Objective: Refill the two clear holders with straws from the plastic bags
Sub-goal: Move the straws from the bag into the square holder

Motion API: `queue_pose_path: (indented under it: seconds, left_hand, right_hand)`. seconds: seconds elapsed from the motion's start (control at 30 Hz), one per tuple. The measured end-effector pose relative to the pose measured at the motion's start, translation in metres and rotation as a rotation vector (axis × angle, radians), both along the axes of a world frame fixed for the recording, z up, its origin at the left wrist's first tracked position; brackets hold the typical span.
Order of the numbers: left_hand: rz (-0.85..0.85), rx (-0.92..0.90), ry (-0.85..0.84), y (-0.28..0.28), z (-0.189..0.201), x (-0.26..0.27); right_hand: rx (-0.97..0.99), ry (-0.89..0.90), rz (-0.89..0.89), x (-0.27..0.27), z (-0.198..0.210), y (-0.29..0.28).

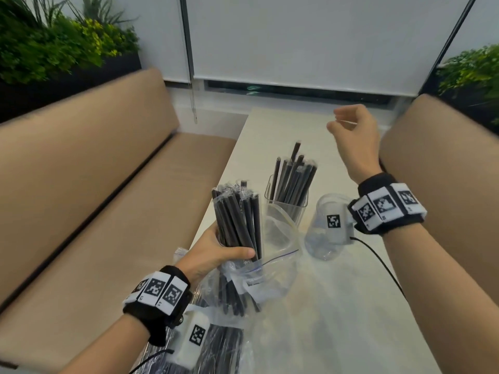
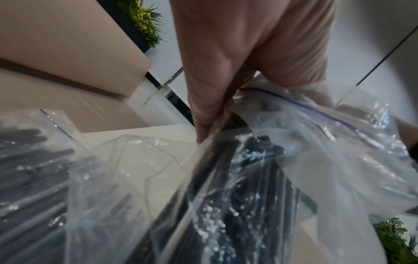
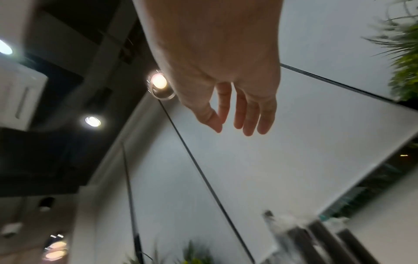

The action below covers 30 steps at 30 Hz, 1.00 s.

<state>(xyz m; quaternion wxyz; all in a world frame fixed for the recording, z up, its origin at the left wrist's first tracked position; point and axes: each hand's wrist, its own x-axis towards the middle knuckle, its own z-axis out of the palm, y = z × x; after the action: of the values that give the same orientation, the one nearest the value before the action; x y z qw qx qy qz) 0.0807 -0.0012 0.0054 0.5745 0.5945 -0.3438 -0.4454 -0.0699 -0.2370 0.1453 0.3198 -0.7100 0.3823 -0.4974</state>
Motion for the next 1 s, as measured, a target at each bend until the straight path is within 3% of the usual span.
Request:
queue_pose_path:
  seconds: [0.1,0.2,0.33,0.47,0.7,1.0]
  left_hand:
    - [-0.002,0.002,-0.015,-0.006,0.003,0.000]
    - [0.012,0.001,-0.021,-0.012,0.003,-0.005]
    - [-0.034,-0.010,-0.050,-0.021,0.006,-0.023]
    - [-0.131,-0.032,-0.065,-0.029,0.006,-0.048]
    - [-0.085,-0.046,-0.044,-0.031,-0.003,-0.065]
    - [-0.043,-0.017,-0.042,-0.029,-0.003,-0.058]
  right_hand:
    - [0.021,-0.133,0.082,-0.024,0.003,0.042]
    - [0.211,-0.193,0.335,-0.041,-0.025,0.097]
    - [0.418,0.122,0.495,-0.048,-0.076,0.134]
    - [0.356,0.211,0.522,-0.045,-0.095,0.131]
    - [0.332,0.064,0.464,-0.063,-0.100,0.116]
    - [0.278,0.014,0.398,-0.060,-0.040,0.093]
